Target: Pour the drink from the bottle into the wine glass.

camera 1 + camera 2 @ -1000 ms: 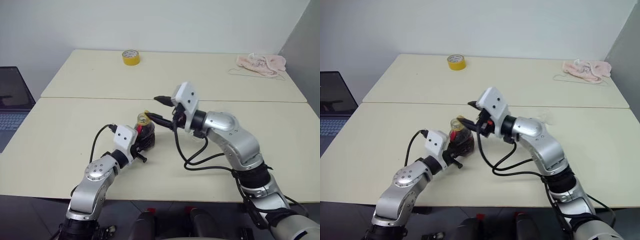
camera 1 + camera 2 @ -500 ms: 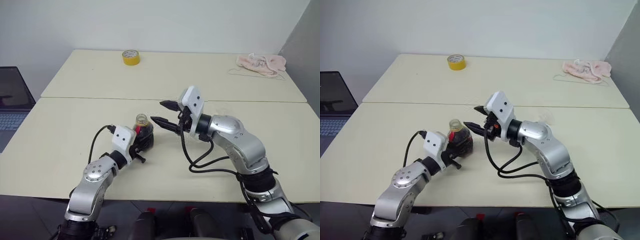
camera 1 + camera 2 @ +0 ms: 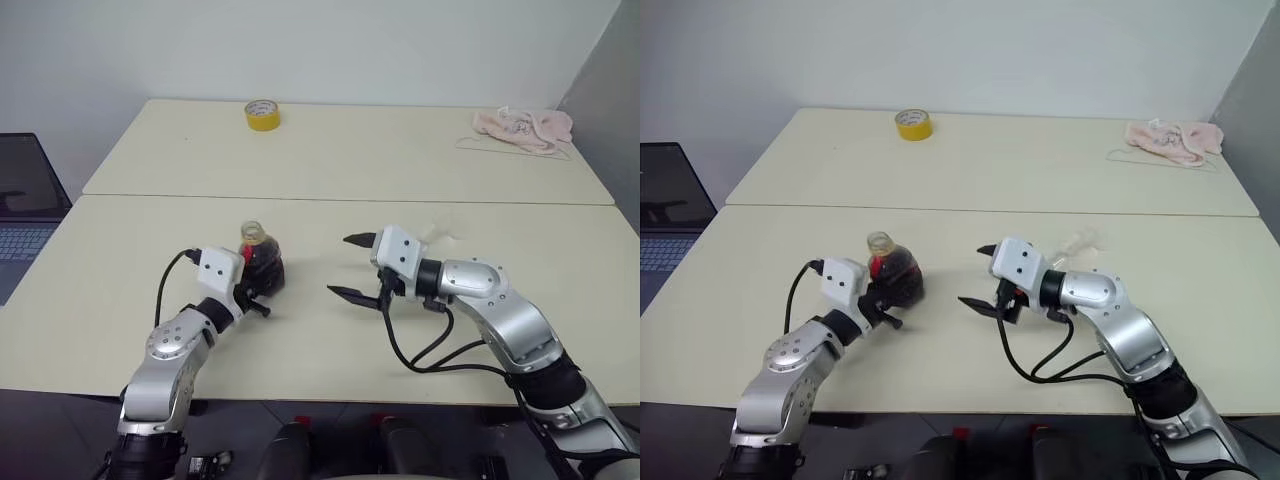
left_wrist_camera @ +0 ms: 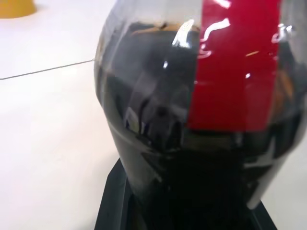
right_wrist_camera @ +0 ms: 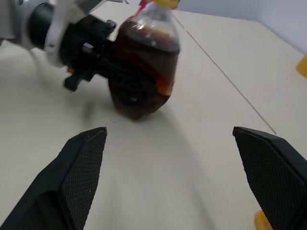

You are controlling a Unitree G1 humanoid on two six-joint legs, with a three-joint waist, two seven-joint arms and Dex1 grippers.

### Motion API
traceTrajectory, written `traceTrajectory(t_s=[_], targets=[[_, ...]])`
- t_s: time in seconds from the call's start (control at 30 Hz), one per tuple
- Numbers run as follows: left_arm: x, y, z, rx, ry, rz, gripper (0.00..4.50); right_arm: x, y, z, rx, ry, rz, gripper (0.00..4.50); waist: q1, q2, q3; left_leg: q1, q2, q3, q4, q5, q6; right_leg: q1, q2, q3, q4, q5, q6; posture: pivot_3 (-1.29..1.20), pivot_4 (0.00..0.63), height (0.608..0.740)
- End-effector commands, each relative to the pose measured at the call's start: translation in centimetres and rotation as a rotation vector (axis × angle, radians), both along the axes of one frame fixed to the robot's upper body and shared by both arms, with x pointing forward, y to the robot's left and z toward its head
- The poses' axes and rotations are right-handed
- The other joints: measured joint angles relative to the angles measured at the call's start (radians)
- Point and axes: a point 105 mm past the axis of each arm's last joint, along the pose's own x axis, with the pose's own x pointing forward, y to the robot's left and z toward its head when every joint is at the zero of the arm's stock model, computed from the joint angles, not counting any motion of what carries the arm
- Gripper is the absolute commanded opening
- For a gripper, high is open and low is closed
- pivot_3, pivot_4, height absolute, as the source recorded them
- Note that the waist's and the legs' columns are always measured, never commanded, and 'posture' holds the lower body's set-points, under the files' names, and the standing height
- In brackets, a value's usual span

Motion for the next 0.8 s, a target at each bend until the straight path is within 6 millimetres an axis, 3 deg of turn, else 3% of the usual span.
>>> traceTrajectory(t_s=[0.03,0.3,0.8], targets=[[0.7,0.4,2.3,-0.028,-0.103,0.016,0.74,-1.5,0.4,1.4,0.037,-0.033,0.067,4.5,-0.002,0.0,0.0,0.0,0.0,0.0,0.0,0.0,0.0,0.0,0.0,0.0,0.0,0.0,0.0,0.0,0.15,0.74],[1.2,0.8,1.6,-0.038,-0.098,0.046,0.74,-1.0,-0.4,1.3,0.037,-0.034,0.019,4.5,-0.001,0.0,0.0,0.0,0.0,0.0,0.0,0.0,0.0,0.0,0.0,0.0,0.0,0.0,0.0,0.0,0.15,0.74],[2.2,2.5,1.5,-0.044,-0.128,0.187,0.74,-0.9,0.8,2.4,0.093,-0.049,0.03,4.5,-0.001,0.0,0.0,0.0,0.0,0.0,0.0,0.0,0.0,0.0,0.0,0.0,0.0,0.0,0.0,0.0,0.15,0.74]])
